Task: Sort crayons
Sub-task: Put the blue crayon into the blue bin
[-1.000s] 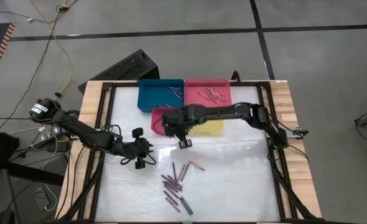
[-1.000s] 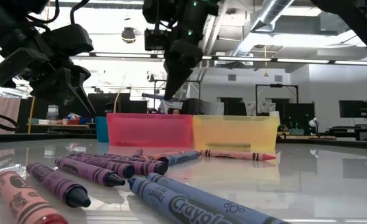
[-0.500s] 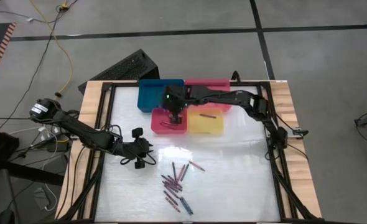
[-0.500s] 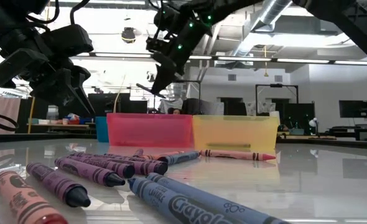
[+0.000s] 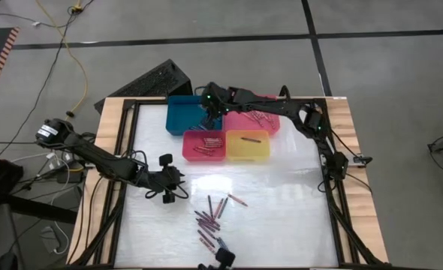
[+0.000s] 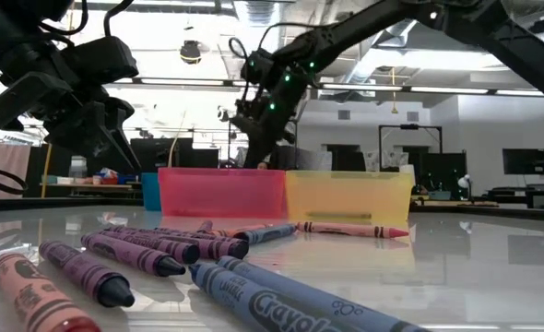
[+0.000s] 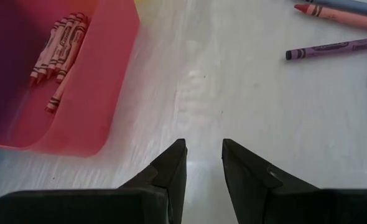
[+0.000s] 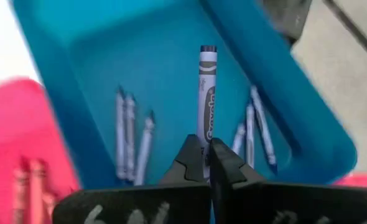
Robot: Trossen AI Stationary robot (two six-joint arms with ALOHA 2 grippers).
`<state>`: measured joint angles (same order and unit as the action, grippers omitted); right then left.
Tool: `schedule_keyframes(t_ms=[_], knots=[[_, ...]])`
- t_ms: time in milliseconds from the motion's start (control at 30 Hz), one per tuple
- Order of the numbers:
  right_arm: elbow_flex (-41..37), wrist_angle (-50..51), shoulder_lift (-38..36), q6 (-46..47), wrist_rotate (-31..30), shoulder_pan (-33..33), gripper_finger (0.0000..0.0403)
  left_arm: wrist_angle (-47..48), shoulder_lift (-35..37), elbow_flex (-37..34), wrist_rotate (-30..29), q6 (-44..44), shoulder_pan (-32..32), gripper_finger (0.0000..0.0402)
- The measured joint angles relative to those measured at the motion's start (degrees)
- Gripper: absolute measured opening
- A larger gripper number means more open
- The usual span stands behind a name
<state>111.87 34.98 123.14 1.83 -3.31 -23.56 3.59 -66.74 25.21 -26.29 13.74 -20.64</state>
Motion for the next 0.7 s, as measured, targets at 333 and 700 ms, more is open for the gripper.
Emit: schedule_keyframes(t_ms=[333,700], knots=[[0.0,1.0,4.8,-0.8,-3.3,-1.0,0.0006,0.6,0.0,0.0,-0.2,0.0,0.0,0.0094],[0.1,2.0,4.8,-2.4,-4.1,-1.1,0.003,0.5,0.0,0.0,-1.4,-0.7,0.0,0.0094]])
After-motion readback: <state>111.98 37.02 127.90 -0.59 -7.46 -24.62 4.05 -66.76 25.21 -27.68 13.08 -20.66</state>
